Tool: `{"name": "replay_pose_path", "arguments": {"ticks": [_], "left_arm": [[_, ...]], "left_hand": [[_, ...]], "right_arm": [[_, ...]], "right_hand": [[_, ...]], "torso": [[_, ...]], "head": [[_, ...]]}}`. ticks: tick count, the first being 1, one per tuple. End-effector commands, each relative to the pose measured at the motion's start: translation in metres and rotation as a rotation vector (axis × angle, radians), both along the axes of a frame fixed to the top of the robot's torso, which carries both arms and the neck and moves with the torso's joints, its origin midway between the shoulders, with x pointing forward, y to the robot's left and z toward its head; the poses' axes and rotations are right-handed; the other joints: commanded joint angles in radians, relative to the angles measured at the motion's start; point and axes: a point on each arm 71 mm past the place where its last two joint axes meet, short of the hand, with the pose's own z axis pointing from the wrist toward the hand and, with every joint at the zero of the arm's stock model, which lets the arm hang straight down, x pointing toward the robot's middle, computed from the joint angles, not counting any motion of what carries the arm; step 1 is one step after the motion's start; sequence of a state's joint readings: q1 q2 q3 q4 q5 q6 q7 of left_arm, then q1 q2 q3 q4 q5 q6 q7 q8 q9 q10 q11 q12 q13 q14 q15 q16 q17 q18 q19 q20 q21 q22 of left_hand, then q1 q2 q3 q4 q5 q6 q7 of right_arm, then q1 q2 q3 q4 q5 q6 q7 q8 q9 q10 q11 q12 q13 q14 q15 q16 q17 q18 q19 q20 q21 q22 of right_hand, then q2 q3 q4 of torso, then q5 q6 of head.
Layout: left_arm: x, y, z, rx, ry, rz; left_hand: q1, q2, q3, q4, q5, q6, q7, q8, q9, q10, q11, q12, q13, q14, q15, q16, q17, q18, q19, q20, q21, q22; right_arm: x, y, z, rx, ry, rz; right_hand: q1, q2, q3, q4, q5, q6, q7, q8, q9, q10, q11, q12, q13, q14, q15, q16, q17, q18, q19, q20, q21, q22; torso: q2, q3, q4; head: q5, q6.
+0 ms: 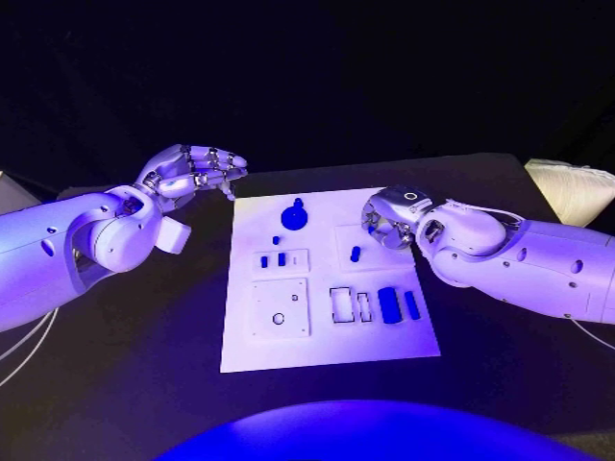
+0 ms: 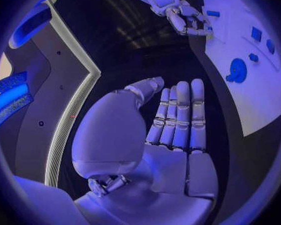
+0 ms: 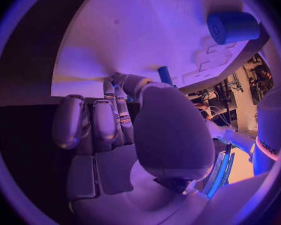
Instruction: Assemble the parts on the task board
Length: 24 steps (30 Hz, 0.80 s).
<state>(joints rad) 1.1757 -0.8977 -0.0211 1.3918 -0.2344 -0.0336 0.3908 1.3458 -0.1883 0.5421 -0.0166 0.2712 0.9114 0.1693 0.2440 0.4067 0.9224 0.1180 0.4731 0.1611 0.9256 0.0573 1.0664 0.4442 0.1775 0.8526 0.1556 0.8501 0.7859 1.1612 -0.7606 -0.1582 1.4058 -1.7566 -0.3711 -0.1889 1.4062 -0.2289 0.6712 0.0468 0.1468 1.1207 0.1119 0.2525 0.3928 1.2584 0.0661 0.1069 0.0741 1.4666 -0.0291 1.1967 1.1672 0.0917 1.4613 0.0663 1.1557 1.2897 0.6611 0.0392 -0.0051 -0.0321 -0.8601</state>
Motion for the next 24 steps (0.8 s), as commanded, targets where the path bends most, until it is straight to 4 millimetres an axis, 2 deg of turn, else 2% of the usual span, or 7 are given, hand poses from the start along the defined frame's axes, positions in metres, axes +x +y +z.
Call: {"name": "replay_pose_path", "arguments": {"ticks": [1, 24], "left_arm": [[-0.001, -0.0024, 0.0008, -0.014, 0.004, -0.019], [0.0002, -0.0006, 0.0002, -0.01, 0.006, -0.012]], "left_hand": [[0.005, 0.008, -0.003, -0.003, -0.005, 0.005, 0.003, -0.001, 0.001, 0.004, 0.004, -0.004, -0.002, -0.004, -0.001, -0.004, -0.001, 0.007, 0.008, -0.003, -0.004, -0.002], [0.008, 0.008, -0.003, -0.004, -0.005, 0.005, 0.005, -0.001, 0.001, 0.004, 0.004, -0.007, -0.004, -0.005, -0.001, -0.005, -0.002, 0.006, 0.01, -0.003, -0.005, -0.002]], "right_arm": [[-0.0045, 0.0032, -0.0076, -0.018, 0.02, 0.01], [-0.0068, 0.0007, 0.0014, 0.048, -0.048, -0.016]], "right_hand": [[0.005, 0.019, 0.005, -0.012, -0.01, 0.006, 0.0, 0.004, 0.002, 0.031, -0.02, 0.002, 0.002, 0.038, -0.007, 0.007, 0.001, -0.016, 0.01, -0.006, 0.011, 0.01], [-0.002, 0.019, 0.014, -0.024, -0.019, 0.012, -0.002, 0.006, 0.007, 0.045, -0.023, -0.002, 0.005, 0.038, -0.01, 0.017, 0.005, -0.02, 0.013, -0.007, 0.039, 0.032]], "torso": [[0.0, -0.0003, -0.0001], [-0.001, 0.0007, -0.001]], "head": [[0.0, -0.001], [0.003, 0.0]]}}
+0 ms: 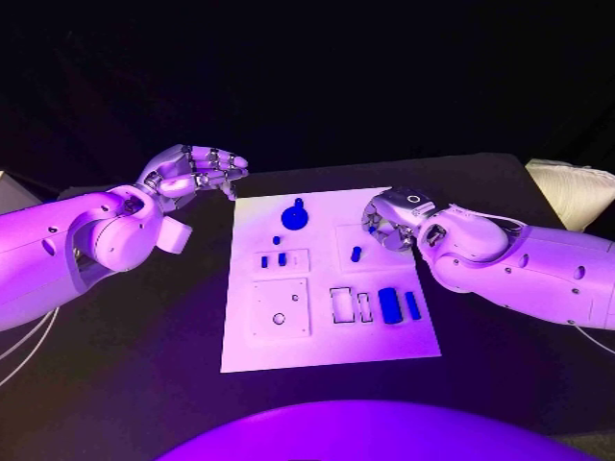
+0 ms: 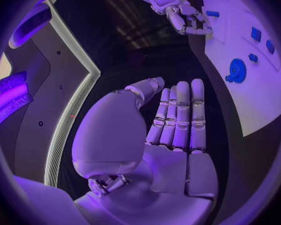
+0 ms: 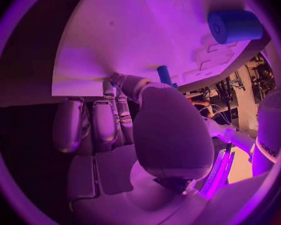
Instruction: Assemble the parts on the task board
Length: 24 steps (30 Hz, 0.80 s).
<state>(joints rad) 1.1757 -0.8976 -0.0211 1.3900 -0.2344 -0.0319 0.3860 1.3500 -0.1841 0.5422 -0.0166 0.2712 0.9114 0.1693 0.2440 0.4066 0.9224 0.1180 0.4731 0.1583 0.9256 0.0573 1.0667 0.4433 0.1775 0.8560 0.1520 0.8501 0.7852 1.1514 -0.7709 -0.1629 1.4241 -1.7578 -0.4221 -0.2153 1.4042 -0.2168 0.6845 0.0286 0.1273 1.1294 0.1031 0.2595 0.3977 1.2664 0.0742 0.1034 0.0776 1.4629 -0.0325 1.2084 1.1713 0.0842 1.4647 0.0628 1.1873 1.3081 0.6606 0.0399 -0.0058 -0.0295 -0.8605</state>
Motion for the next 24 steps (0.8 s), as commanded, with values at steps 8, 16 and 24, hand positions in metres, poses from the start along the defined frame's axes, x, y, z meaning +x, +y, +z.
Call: {"name": "replay_pose_path", "arguments": {"ticks": [8, 16, 24], "left_arm": [[0.001, 0.001, 0.0, -0.009, 0.004, -0.007], [0.002, 0.001, -0.001, -0.007, 0.008, -0.007], [0.002, -0.001, -0.002, -0.009, 0.012, -0.011]], "left_hand": [[0.004, 0.004, -0.003, -0.004, -0.005, 0.005, 0.005, -0.001, 0.001, 0.004, 0.004, -0.007, -0.001, -0.005, -0.001, -0.006, -0.001, 0.007, 0.006, 0.0, -0.005, -0.002], [0.005, 0.004, -0.003, -0.005, -0.004, 0.005, 0.006, -0.002, 0.001, 0.005, 0.005, -0.008, -0.002, -0.005, 0.0, -0.006, -0.002, 0.006, 0.007, 0.0, -0.006, -0.002], [0.005, 0.004, -0.003, -0.005, -0.004, 0.005, 0.006, -0.002, 0.001, 0.005, 0.005, -0.008, -0.002, -0.005, 0.0, -0.006, -0.002, 0.006, 0.007, 0.0, -0.006, -0.002]], "right_arm": [[-0.002, 0.001, 0.014, 0.049, -0.031, 0.005], [-0.008, -0.003, 0.033, 0.127, -0.034, 0.012], [-0.027, 0.012, 0.047, 0.257, -0.053, 0.107]], "right_hand": [[0.0, 0.007, 0.001, -0.006, 0.001, 0.003, 0.007, -0.001, 0.002, 0.038, -0.031, 0.002, 0.002, 0.041, -0.006, 0.006, 0.001, -0.013, 0.011, -0.004, 0.01, 0.016], [-0.001, 0.006, 0.002, -0.007, 0.001, 0.003, 0.007, -0.001, 0.002, 0.037, -0.031, 0.0, 0.001, 0.041, -0.006, 0.007, 0.002, -0.013, 0.011, -0.004, 0.012, 0.017], [-0.003, 0.007, 0.007, -0.012, 0.006, 0.0, 0.01, -0.004, 0.003, 0.035, -0.029, -0.007, 0.001, 0.041, -0.005, 0.013, 0.005, -0.015, 0.012, -0.004, 0.023, 0.026]], "torso": [[0.0, -0.0003, 0.0001], [0.0, -0.0008, -0.0008], [0.001, 0.0002, -0.0004]], "head": [[-0.002, 0.003], [0.001, 0.004], [0.012, 0.009]]}}
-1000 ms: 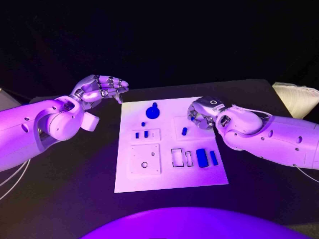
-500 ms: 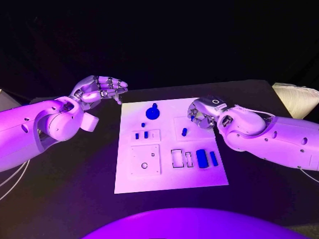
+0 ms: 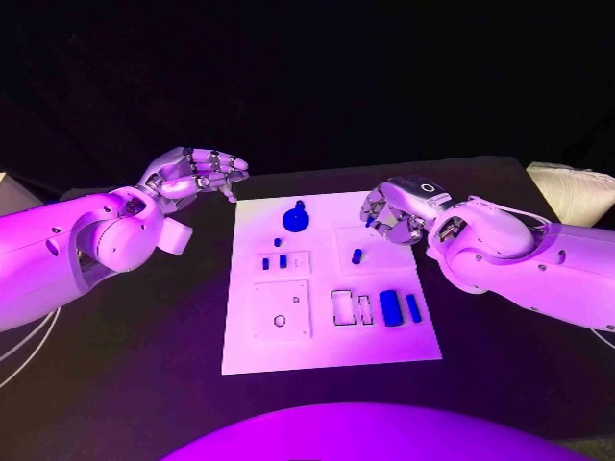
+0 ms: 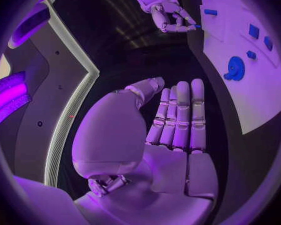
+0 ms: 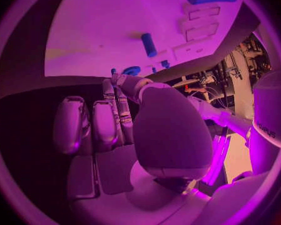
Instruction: Assemble the parts on the task board
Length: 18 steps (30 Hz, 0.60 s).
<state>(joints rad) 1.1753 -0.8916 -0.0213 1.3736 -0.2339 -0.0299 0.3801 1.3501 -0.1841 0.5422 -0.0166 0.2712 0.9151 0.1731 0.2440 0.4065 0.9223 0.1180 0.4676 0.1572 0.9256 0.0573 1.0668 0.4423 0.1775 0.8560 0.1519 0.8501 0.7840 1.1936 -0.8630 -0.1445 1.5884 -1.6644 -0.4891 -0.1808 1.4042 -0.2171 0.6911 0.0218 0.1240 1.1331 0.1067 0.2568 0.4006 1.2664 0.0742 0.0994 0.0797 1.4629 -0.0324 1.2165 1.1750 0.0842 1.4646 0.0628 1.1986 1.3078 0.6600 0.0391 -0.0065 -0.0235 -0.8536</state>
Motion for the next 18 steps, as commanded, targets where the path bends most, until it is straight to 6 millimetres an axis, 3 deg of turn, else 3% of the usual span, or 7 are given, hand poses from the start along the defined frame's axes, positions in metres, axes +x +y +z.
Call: {"name": "replay_pose_path", "arguments": {"ticks": [1, 8, 18], "left_arm": [[0.0, -0.003, 0.0, -0.016, 0.006, -0.019], [-0.001, -0.005, -0.001, -0.017, 0.008, -0.025], [-0.001, -0.01, -0.001, -0.02, 0.011, -0.035]], "left_hand": [[0.005, 0.004, -0.003, -0.005, -0.005, 0.001, 0.002, -0.002, 0.001, 0.005, 0.005, -0.003, -0.001, -0.005, 0.0, -0.007, -0.001, 0.006, 0.007, 0.0, -0.006, -0.001], [0.005, 0.003, -0.004, -0.005, -0.004, 0.001, 0.003, -0.003, 0.001, 0.004, 0.006, -0.005, -0.002, -0.005, 0.0, -0.007, -0.002, 0.006, 0.008, 0.001, -0.006, -0.001], [0.005, 0.003, -0.004, -0.005, -0.004, 0.001, 0.003, -0.003, 0.001, 0.004, 0.006, -0.005, -0.003, -0.005, 0.0, -0.008, -0.002, 0.006, 0.008, 0.001, -0.007, -0.002]], "right_arm": [[-0.011, 0.012, 0.006, 0.105, -0.027, 0.079], [-0.033, 0.04, 0.005, 0.16, -0.049, 0.18], [-0.054, 0.083, -0.025, 0.138, -0.001, 0.258]], "right_hand": [[-0.003, 0.008, 0.0, -0.005, 0.009, -0.004, 0.006, -0.001, 0.0, 0.035, -0.029, -0.003, -0.001, 0.041, -0.005, 0.005, 0.001, -0.015, 0.012, -0.004, 0.011, 0.027], [-0.003, 0.008, 0.001, -0.006, 0.01, -0.004, 0.007, -0.001, 0.001, 0.035, -0.029, -0.004, -0.001, 0.042, -0.005, 0.009, 0.005, -0.017, 0.015, -0.004, 0.022, 0.034], [-0.005, 0.008, 0.002, -0.007, 0.012, -0.004, 0.008, -0.001, 0.002, 0.036, -0.028, -0.006, -0.001, 0.042, -0.004, 0.011, 0.005, -0.022, 0.021, -0.003, 0.047, 0.051]], "torso": [[0.001, 0.0012, 0.0007], [0.0, -0.0016, 0.0005], [0.001, -0.0022, 0.0023]], "head": [[0.008, 0.002], [0.03, 0.001], [0.082, -0.013]]}}
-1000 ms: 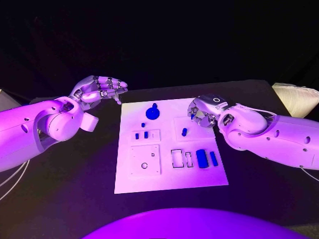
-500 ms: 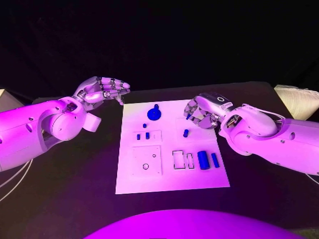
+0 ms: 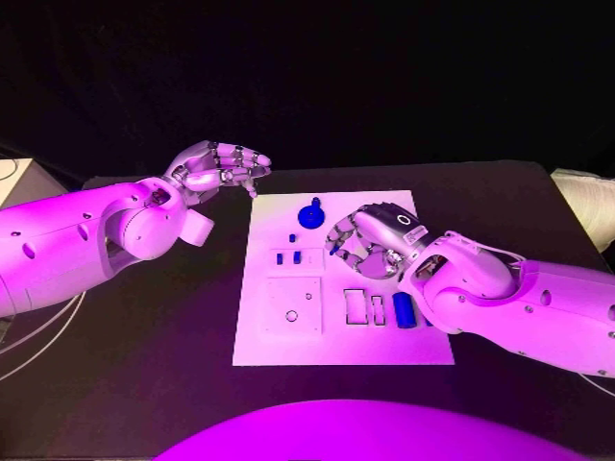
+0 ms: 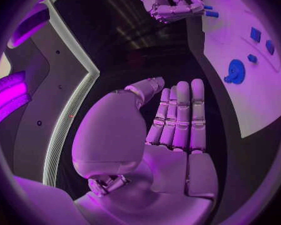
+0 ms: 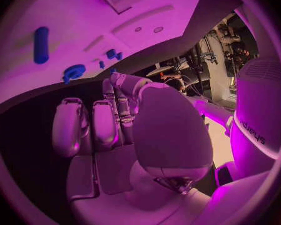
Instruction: Assemble the parts on the task board
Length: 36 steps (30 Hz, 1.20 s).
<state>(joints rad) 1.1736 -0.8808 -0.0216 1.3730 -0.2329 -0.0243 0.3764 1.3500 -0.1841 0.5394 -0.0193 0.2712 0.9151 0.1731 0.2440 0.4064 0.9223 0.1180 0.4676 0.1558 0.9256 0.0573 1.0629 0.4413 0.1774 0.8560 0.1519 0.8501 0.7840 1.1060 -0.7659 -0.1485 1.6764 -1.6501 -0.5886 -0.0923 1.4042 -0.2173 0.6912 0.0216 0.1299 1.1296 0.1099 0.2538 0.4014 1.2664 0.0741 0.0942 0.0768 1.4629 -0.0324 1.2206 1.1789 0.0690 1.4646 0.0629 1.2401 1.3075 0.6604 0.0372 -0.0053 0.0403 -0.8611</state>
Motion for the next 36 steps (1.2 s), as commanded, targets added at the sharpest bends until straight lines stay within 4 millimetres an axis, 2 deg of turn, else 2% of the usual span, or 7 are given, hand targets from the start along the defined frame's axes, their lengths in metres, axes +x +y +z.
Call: {"name": "replay_pose_path", "arguments": {"ticks": [1, 6, 13, 18, 32, 36], "left_arm": [[-0.001, -0.005, 0.001, -0.017, 0.005, -0.022], [-0.001, -0.008, 0.0, -0.017, 0.004, -0.028], [-0.001, -0.011, 0.0, -0.015, 0.003, -0.034], [-0.001, -0.013, 0.0, -0.016, 0.004, -0.038], [0.0, -0.015, 0.0, -0.017, 0.01, -0.046], [0.0, -0.014, -0.001, -0.016, 0.011, -0.046]], "left_hand": [[0.005, 0.003, -0.001, -0.003, -0.004, 0.001, 0.003, -0.003, 0.001, 0.004, 0.006, -0.005, -0.002, -0.005, 0.0, -0.004, -0.001, 0.006, 0.008, 0.001, -0.007, -0.002], [0.005, 0.003, -0.001, -0.003, -0.004, 0.001, 0.003, -0.003, 0.001, 0.004, 0.006, -0.005, -0.002, -0.005, 0.0, -0.004, -0.001, 0.006, 0.008, 0.001, -0.007, -0.002], [0.006, 0.003, -0.001, -0.003, -0.004, 0.0, 0.003, -0.004, 0.001, 0.004, 0.006, -0.007, -0.003, -0.005, 0.001, -0.005, -0.001, 0.006, 0.009, 0.001, -0.007, -0.002], [0.006, 0.003, -0.001, -0.003, -0.004, 0.0, 0.003, -0.004, 0.001, 0.004, 0.006, -0.007, -0.003, -0.005, 0.001, -0.005, -0.001, 0.006, 0.009, 0.001, -0.007, -0.002], [0.006, 0.004, -0.002, -0.003, -0.004, 0.001, 0.004, -0.005, 0.001, 0.005, 0.007, -0.009, -0.004, -0.004, 0.001, -0.006, -0.002, 0.006, 0.009, 0.001, -0.009, -0.003], [0.006, 0.004, -0.002, -0.003, -0.004, 0.001, 0.004, -0.005, 0.001, 0.005, 0.007, -0.009, -0.004, -0.004, 0.001, -0.006, -0.002, 0.006, 0.009, 0.001, -0.009, -0.003]], "right_arm": [[-0.007, 0.013, -0.008, -0.035, -0.022, 0.039], [-0.013, 0.024, -0.021, -0.068, 0.003, 0.049], [-0.02, 0.034, -0.035, -0.115, 0.029, 0.064], [-0.025, 0.041, -0.042, -0.131, 0.043, 0.075], [-0.03, 0.045, -0.051, -0.164, 0.057, 0.071], [-0.03, 0.045, -0.051, -0.166, 0.056, 0.07]], "right_hand": [[-0.005, 0.008, 0.002, -0.008, 0.006, -0.001, 0.005, 0.001, 0.001, 0.036, -0.028, -0.001, 0.002, 0.042, -0.004, 0.006, 0.0, -0.007, 0.021, -0.003, 0.008, 0.053], [-0.006, 0.009, 0.002, -0.008, 0.007, -0.001, 0.005, 0.001, 0.002, 0.036, -0.027, -0.002, 0.002, 0.042, -0.004, 0.006, -0.001, -0.007, 0.021, -0.003, 0.009, 0.054], [-0.008, 0.009, 0.002, -0.009, 0.007, -0.002, 0.006, 0.001, 0.002, 0.037, -0.027, -0.003, 0.002, 0.042, -0.003, 0.006, -0.002, -0.008, 0.023, -0.003, 0.015, 0.058], [-0.008, 0.009, 0.002, -0.009, 0.007, -0.002, 0.006, 0.001, 0.002, 0.037, -0.027, -0.003, 0.002, 0.042, -0.003, 0.006, -0.002, -0.008, 0.023, -0.003, 0.015, 0.058], [-0.01, 0.01, 0.003, -0.01, 0.008, -0.002, 0.007, 0.001, 0.003, 0.037, -0.027, -0.005, 0.002, 0.042, -0.003, 0.007, -0.002, -0.008, 0.023, -0.003, 0.017, 0.06], [-0.01, 0.01, 0.003, -0.01, 0.008, -0.002, 0.007, 0.001, 0.003, 0.037, -0.027, -0.005, 0.002, 0.042, -0.003, 0.007, -0.002, -0.008, 0.023, -0.003, 0.017, 0.06]], "torso": [[0.001, -0.0001, 0.0007], [0.0, -0.0006, 0.0007], [0.0, 0.0014, -0.0014], [0.001, 0.0021, -0.0004], [0.001, 0.0014, 0.0008], [0.001, 0.0012, -0.0007]], "head": [[0.022, -0.007], [0.031, -0.012], [0.048, -0.012], [0.059, -0.012], [0.068, -0.012], [0.068, -0.012]]}}
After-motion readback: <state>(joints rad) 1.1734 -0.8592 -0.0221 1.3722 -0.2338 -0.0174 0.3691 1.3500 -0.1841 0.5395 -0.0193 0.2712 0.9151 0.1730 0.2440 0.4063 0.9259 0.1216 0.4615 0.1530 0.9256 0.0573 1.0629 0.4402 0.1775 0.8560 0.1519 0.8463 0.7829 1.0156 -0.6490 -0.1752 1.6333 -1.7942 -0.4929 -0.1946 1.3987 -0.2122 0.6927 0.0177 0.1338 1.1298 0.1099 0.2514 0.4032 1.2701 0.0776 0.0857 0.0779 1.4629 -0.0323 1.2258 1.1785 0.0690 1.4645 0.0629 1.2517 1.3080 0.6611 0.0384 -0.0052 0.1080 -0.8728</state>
